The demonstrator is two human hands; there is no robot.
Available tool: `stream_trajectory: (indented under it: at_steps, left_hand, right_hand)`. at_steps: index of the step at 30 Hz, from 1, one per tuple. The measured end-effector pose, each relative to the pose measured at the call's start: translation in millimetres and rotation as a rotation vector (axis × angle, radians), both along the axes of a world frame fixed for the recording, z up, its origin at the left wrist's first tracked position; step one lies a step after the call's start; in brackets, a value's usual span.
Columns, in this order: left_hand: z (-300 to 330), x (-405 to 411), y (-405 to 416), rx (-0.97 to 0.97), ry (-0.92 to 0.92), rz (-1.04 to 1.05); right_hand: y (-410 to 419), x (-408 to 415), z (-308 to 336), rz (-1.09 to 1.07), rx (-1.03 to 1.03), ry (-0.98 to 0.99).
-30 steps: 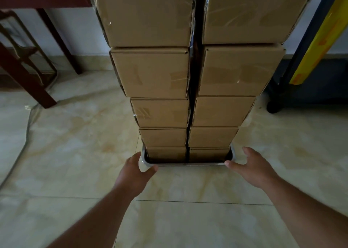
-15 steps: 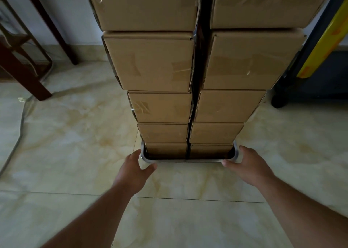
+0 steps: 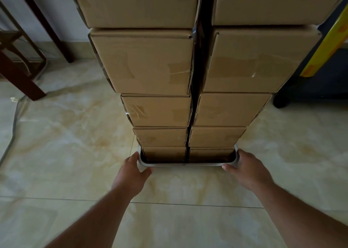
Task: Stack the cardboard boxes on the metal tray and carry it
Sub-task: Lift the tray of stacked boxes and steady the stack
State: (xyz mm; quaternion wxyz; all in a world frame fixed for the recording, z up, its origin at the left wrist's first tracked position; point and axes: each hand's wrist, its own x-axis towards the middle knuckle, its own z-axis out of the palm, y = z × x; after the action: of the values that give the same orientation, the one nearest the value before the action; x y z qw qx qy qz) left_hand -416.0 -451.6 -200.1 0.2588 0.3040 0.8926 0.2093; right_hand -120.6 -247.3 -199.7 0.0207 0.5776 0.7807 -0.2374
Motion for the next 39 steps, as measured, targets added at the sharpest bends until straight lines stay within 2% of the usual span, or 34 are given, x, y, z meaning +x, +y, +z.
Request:
stream_trajectory:
  at_steps: [39]
  left_hand:
    - [-15.0,-23.7,32.8,-0.013,0.034,0.018]
  right_hand:
    - [32.6,-17.6,-7.1,0.012,0.025,0.055]
